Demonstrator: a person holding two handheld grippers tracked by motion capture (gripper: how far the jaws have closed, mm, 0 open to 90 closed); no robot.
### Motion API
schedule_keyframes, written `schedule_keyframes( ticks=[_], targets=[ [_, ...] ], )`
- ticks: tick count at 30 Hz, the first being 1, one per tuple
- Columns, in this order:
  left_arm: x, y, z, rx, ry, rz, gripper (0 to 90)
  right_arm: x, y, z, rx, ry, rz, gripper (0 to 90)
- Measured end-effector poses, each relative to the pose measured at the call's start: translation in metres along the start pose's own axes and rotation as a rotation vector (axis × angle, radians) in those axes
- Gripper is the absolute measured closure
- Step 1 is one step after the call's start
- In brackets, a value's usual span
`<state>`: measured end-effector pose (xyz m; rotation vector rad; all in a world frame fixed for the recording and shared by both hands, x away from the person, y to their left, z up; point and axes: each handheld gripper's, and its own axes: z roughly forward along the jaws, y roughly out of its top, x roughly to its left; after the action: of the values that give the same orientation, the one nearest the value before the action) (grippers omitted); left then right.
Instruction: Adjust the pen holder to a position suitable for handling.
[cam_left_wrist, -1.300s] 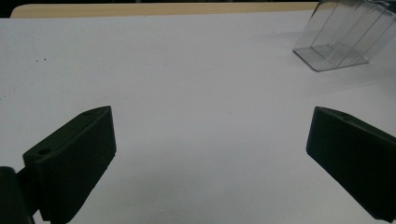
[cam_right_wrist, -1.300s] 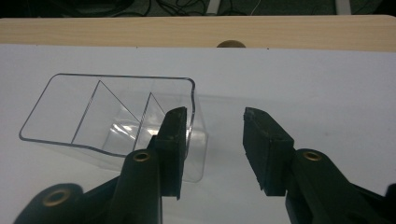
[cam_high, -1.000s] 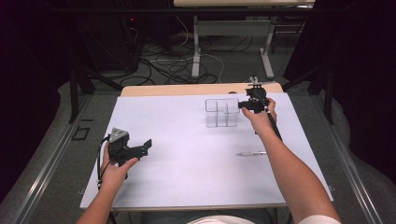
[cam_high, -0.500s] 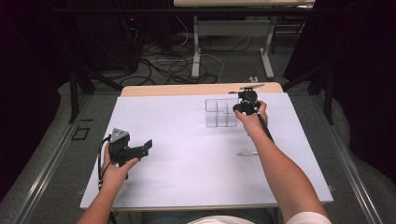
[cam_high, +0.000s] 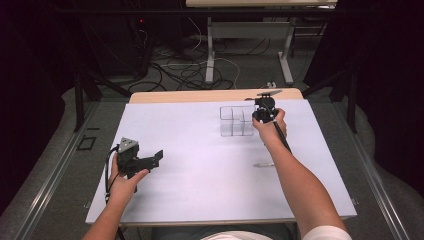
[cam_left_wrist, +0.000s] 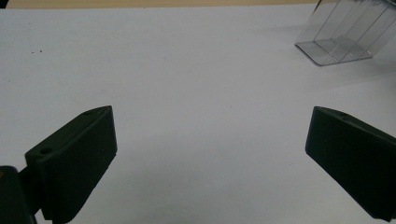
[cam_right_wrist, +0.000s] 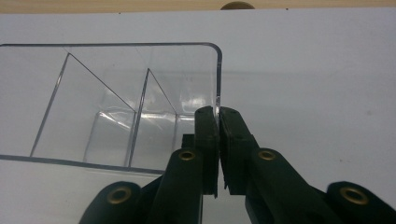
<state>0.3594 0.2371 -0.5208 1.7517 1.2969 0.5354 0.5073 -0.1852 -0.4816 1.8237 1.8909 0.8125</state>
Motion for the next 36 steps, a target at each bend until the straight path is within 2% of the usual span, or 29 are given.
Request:
schedule_keyframes(
  ticks=[13,19,27,33,36],
  targets=[
    [0.0,0.0,0.0,-0.002,0.001,0.0,2.3,0.001,0.0,-0.002,0.002,-0.011,0.006,87.4],
    [0.0,0.0,0.0,-0.001,0.002,0.003,2.3,0.002,-0.003,-0.008,0.035,-0.002,0.019,87.9],
    [-0.001,0.0,0.0,-0.003,0.003,0.003,2.3,0.009,-0.01,-0.016,0.049,0.034,-0.004,87.6],
    [-0.001,0.0,0.0,-0.003,0.003,0.0,2.3,0.014,-0.022,-0.027,0.073,0.082,-0.045,87.5],
    [0.0,0.0,0.0,-0.002,0.004,0.001,2.3,0.014,-0.028,-0.032,0.079,0.11,-0.05,87.2]
  ],
)
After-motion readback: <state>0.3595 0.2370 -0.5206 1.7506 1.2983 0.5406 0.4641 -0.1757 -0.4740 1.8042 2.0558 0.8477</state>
